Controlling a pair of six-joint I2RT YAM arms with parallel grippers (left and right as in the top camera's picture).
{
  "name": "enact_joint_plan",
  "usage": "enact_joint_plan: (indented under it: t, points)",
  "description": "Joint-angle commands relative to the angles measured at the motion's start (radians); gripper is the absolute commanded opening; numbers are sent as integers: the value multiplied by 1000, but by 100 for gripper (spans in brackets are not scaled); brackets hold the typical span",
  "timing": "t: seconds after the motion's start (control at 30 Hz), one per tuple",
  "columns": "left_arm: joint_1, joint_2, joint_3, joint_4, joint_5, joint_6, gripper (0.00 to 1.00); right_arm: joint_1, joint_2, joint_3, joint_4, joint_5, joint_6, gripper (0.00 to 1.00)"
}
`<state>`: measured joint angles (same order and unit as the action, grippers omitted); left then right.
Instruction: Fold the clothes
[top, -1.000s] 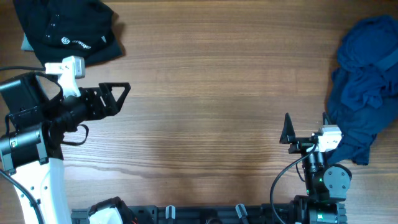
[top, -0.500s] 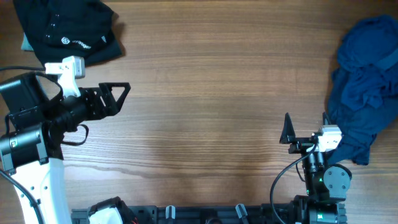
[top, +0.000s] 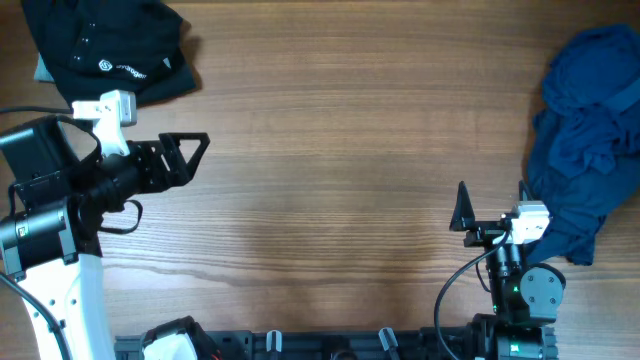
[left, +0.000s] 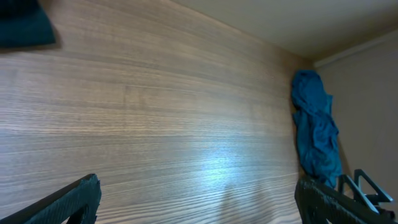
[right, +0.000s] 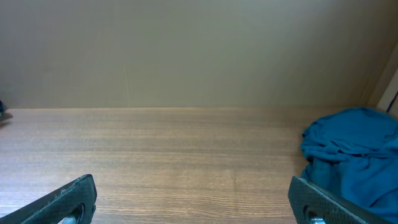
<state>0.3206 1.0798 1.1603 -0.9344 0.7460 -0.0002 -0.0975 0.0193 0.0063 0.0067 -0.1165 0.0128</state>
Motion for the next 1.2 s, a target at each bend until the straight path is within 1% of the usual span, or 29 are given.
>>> enact_joint_plan:
  t: [0.0, 0.07, 0.17, 0.2, 0.23, 0.27, 0.47, 0.6, 0.77, 0.87, 0.93, 1.07, 1.17]
  points:
    - [-28, -27, -24, 4, -50, 23, 100, -6, -12, -1, 3, -22, -10, 100]
    - [-66, -66, -50, 20, -105, 23, 100, -6, -12, -1, 3, -23, -10, 100]
    - [-119, -167, -133, 103, -157, 23, 100, -6, -12, -1, 3, -22, -10, 100]
    - [-124, -197, -161, 127, -157, 23, 100, -6, -12, -1, 3, -23, -10, 100]
    - [-130, -277, -238, 182, -156, 23, 100, -6, -12, -1, 3, -23, -10, 100]
    - [-130, -320, -283, 208, -157, 23, 100, -6, -12, -1, 3, -23, -10, 100]
    - [-130, -536, -565, 400, -154, 23, 100, -6, -12, -1, 3, -23, -10, 100]
    - [-144, -688, -787, 581, -119, 15, 100, -6, -12, -1, 3, -23, -10, 100]
    - [-195, -856, -968, 746, -108, 15, 100, -6, -12, -1, 3, -23, -10, 100]
    - [-235, -903, -1015, 808, -121, 16, 100, -6, -12, -1, 3, -23, -10, 100]
    - [-276, -921, -1030, 831, -177, 16, 100, -6, -12, -1, 3, -22, -10, 100]
    - [-343, -949, -1030, 831, -289, 16, 100, -6, -12, -1, 3, -23, -10, 100]
    - [-358, -988, -1030, 830, -318, 16, 100, -6, -12, -1, 3, -23, -10, 100]
